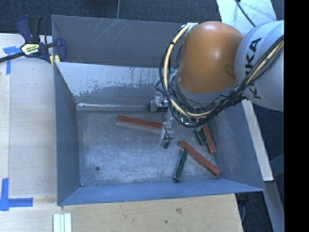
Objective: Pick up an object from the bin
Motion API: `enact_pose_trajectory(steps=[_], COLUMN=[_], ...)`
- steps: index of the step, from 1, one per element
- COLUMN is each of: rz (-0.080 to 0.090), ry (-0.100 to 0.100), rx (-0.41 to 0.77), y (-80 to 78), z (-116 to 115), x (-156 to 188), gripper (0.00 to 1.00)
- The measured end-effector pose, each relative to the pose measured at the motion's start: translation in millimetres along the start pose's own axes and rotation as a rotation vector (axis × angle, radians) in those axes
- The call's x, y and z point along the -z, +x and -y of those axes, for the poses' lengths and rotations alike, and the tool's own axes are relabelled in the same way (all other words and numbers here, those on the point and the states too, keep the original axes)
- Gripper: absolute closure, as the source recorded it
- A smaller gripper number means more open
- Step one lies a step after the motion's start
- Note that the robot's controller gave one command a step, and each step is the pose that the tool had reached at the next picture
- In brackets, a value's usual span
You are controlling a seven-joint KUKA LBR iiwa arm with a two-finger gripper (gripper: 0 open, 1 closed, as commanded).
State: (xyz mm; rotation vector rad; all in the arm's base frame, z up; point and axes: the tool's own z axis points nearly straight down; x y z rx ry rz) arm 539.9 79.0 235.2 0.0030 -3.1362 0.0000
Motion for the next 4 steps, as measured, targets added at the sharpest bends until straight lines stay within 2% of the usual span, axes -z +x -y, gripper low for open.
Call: enact_pose_trajectory(steps=[1,2,3,4], rz=[0.002,0.008,0.019,0.017], ry=[0.000,0.001,-0.002,-0.002], rx=[-0.097,-0.130,-0.127,-0.150], y=[-40.4,-73.8,-76.8,-53.9], z=[-10,49,45,48], x=[-96,-168,-160,-24], gripper=[0.00,0.00,1.00,1.00])
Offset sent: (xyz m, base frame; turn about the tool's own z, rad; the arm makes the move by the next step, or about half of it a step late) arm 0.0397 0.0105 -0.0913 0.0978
